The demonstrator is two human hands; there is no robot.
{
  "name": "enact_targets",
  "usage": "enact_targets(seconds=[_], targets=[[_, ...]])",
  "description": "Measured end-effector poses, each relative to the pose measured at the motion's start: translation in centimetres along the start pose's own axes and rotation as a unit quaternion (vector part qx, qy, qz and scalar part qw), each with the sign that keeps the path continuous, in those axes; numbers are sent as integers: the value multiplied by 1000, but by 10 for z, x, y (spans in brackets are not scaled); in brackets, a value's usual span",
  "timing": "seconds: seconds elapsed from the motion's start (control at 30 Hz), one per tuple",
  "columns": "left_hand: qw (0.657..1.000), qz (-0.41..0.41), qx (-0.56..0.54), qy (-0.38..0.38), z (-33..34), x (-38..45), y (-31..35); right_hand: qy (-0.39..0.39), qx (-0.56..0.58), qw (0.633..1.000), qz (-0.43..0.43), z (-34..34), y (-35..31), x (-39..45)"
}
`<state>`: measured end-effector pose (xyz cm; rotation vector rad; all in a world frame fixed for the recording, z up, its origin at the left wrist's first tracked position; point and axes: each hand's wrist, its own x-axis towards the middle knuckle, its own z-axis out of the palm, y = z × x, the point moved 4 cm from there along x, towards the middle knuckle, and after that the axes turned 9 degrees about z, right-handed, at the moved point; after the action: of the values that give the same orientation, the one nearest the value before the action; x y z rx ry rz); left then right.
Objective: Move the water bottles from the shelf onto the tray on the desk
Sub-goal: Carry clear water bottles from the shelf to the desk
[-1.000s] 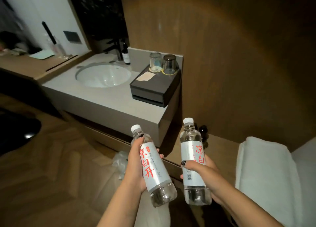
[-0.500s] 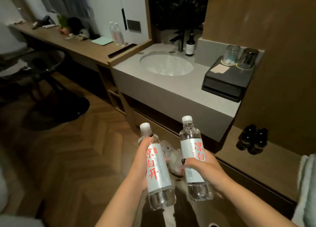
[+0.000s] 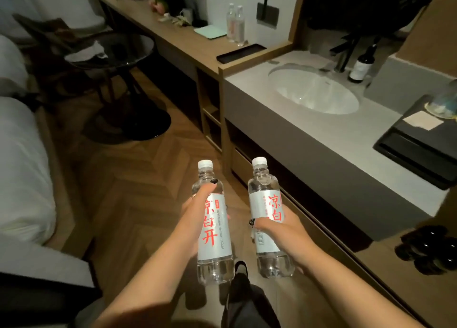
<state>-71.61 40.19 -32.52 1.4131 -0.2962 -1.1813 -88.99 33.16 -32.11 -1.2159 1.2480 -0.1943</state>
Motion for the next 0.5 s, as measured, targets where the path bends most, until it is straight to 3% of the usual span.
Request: enact_targets(seconds=[0.3,0.37,0.5], targets=[[997,-43,-50,46,-11,119,51,-45,-23,999,-19,18,-82,109],[996,-31,-39,69,-14,147,66,-45,-17,999,-25,20,-107,131],[999,33,18,25,-19,194,99,-46,-17,998,-26,26,-155,174]])
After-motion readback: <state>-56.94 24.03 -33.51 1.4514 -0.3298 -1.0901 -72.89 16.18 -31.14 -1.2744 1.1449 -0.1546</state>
